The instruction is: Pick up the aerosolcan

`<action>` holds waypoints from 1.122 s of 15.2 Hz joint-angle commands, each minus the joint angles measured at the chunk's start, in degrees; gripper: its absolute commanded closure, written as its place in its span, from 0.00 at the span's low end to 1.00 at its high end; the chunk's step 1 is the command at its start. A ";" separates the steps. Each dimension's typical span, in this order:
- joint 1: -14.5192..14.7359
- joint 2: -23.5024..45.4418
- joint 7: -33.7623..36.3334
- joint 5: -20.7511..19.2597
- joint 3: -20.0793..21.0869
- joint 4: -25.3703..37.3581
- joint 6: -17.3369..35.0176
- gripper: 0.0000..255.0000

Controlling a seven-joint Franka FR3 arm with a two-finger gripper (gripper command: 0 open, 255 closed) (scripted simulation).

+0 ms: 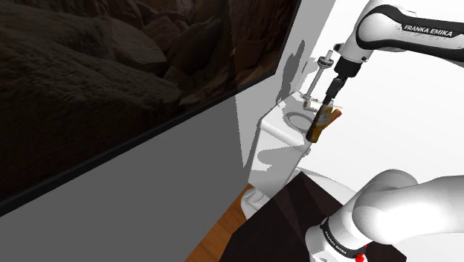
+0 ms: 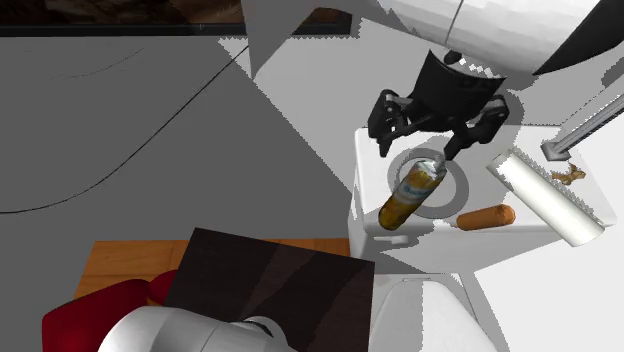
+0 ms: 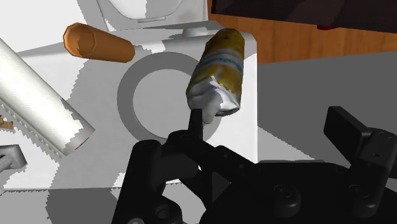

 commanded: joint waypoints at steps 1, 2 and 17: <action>-0.26 2.30 -3.20 -1.35 -2.28 1.82 0.76 0.00; -0.29 2.90 -3.91 -1.60 -2.81 2.30 0.95 0.00; -0.64 2.83 -3.51 -2.37 -3.81 -3.47 6.67 1.00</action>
